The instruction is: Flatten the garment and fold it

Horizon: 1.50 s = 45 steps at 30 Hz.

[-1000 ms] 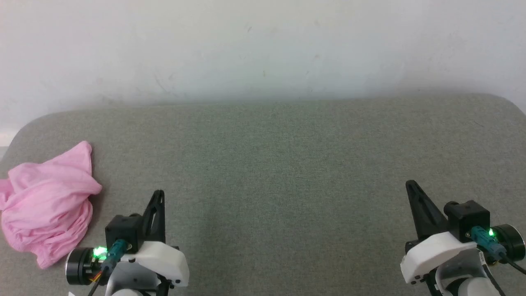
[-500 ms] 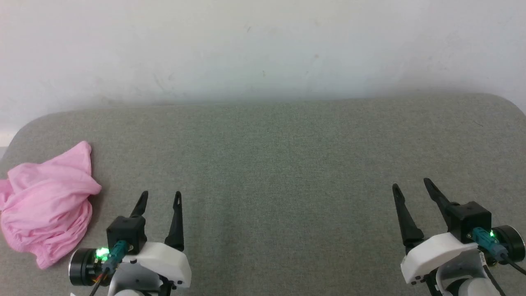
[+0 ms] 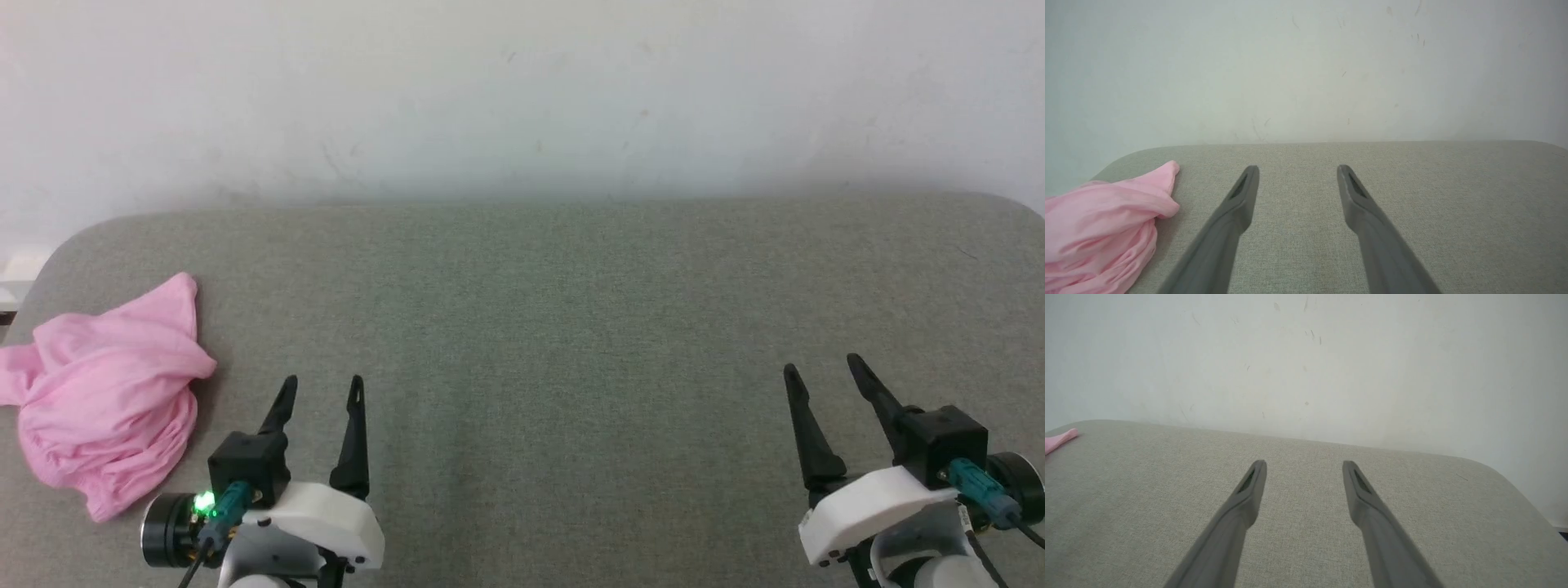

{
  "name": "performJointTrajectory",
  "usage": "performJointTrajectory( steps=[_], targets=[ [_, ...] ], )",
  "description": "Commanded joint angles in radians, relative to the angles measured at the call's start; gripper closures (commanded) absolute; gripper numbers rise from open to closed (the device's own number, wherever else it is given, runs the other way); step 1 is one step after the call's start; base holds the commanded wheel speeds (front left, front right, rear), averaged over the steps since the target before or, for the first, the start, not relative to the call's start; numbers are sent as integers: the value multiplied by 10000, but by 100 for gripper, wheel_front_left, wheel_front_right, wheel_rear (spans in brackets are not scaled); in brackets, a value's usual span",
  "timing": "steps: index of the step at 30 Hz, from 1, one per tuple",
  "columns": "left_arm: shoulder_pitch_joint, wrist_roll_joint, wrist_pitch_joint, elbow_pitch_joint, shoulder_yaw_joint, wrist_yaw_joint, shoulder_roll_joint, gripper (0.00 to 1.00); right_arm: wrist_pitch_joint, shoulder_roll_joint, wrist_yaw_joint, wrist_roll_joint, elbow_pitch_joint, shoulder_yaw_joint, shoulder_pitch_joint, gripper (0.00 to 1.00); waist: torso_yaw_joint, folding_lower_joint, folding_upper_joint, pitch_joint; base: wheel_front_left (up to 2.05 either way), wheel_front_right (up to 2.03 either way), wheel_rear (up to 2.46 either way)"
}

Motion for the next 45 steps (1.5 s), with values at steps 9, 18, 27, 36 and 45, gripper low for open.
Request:
performJointTrajectory(
  steps=[9,18,27,36,45],
  targets=[
    [-143,-292,-287,41,34,107,-6,0,-263,11,-5,163,10,-9,133,0,496,0,0,-20,0,0,0],
    [-120,-493,-475,109,78,143,-7,0,-404,14,-7,102,-38,81,174,0,1207,0,0,-10,0,0,0],
    [-152,-747,-664,184,71,216,-9,0,-440,17,-8,-82,-199,253,170,0,2086,0,0,57,0,0,0],
    [-152,-1036,-851,329,98,280,-11,0,-458,21,-10,-135,-300,406,160,0,2949,0,0,85,-1,-1,-1],
    [-115,-1428,-1040,398,59,386,-12,0,-538,24,-11,-69,-361,497,222,0,3414,0,0,113,-14,-14,-14]
  ],
)
